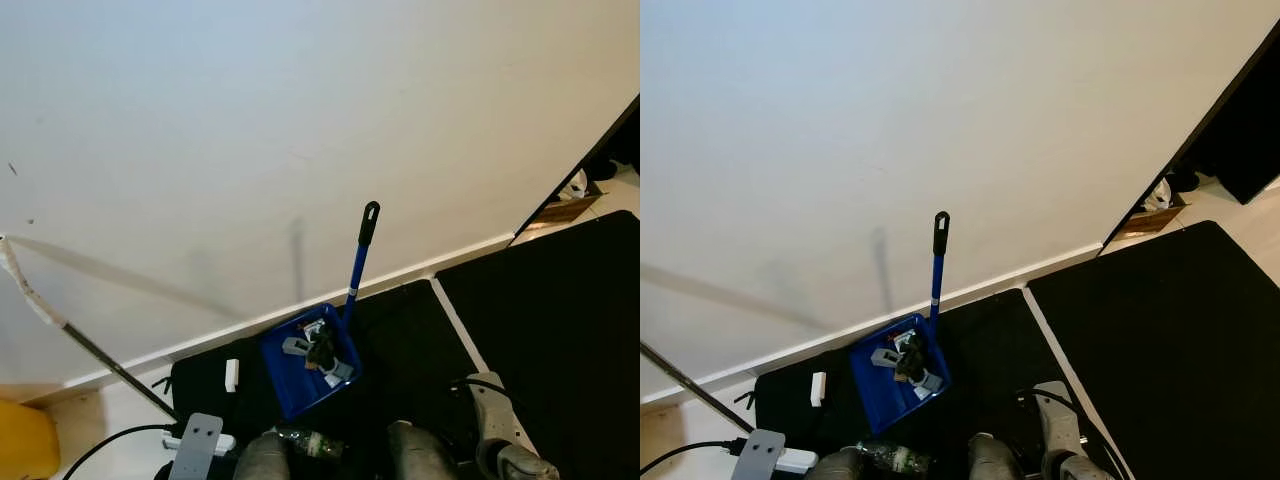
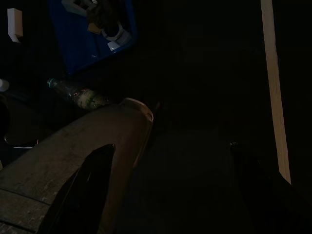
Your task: Sweep floor
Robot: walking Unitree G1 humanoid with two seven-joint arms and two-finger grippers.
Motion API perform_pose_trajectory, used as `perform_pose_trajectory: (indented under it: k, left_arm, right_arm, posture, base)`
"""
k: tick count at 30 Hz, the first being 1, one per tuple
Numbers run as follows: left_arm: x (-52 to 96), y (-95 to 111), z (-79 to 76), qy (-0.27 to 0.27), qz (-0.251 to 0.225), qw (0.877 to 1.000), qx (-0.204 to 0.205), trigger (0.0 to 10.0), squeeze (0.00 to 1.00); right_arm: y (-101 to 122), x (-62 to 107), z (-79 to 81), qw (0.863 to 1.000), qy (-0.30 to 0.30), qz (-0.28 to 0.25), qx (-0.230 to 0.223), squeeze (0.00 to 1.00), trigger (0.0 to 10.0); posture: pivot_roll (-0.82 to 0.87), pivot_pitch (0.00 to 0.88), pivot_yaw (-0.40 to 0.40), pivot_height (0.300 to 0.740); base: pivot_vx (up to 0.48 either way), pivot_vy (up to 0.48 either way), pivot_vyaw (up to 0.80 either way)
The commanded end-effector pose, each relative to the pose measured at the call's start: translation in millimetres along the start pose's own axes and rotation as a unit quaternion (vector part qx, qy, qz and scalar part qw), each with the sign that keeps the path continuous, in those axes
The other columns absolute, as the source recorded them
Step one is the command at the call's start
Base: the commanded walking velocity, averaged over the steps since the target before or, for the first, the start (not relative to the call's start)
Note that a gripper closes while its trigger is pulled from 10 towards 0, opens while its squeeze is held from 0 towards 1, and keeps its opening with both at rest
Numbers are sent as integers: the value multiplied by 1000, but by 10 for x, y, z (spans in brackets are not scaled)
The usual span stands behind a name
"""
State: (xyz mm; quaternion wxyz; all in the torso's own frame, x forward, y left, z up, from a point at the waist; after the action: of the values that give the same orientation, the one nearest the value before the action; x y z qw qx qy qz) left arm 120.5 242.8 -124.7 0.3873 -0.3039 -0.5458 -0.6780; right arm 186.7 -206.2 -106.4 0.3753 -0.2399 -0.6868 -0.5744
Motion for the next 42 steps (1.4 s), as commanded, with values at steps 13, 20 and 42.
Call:
perform_pose_trajectory:
  k: [13,20,42]
  left_arm:
    - [20,-90,-36,-4,16,1000,6,10000,0]
    - [17,-82,-38,-3,15,1000,5,10000,0]
    - [7,-48,-34,-3,12,1000,1,10000,0]
  right_arm:
    - [-94,19,6,1000,-2,16,-10,0,10000]
    - [-102,22,9,1000,-2,16,-7,0,10000]
    - [-65,16,-28,1000,-9,13,-11,0,10000]
  posture:
    - [19,137,-36,740]
    - [19,135,-37,740]
    - [17,132,-37,740]
  base:
    - [0,0,0]
    - [0,0,0]
    - [0,0,0]
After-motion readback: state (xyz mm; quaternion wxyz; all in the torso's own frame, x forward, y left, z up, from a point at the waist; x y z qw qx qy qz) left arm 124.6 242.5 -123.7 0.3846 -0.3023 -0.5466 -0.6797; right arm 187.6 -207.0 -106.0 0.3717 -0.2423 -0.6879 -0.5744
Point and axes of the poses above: a point about 5 cm out from each wrist's last joint towards the gripper, its own x axis pointing back from the gripper into the wrist, its own y axis along the axis of the wrist's last joint, z = x × y, the point moved 3 cm from there along -x, pointing out of the wrist towards the gripper, and after that the axes turned 6 degrees about x, right-handed, at the moved point
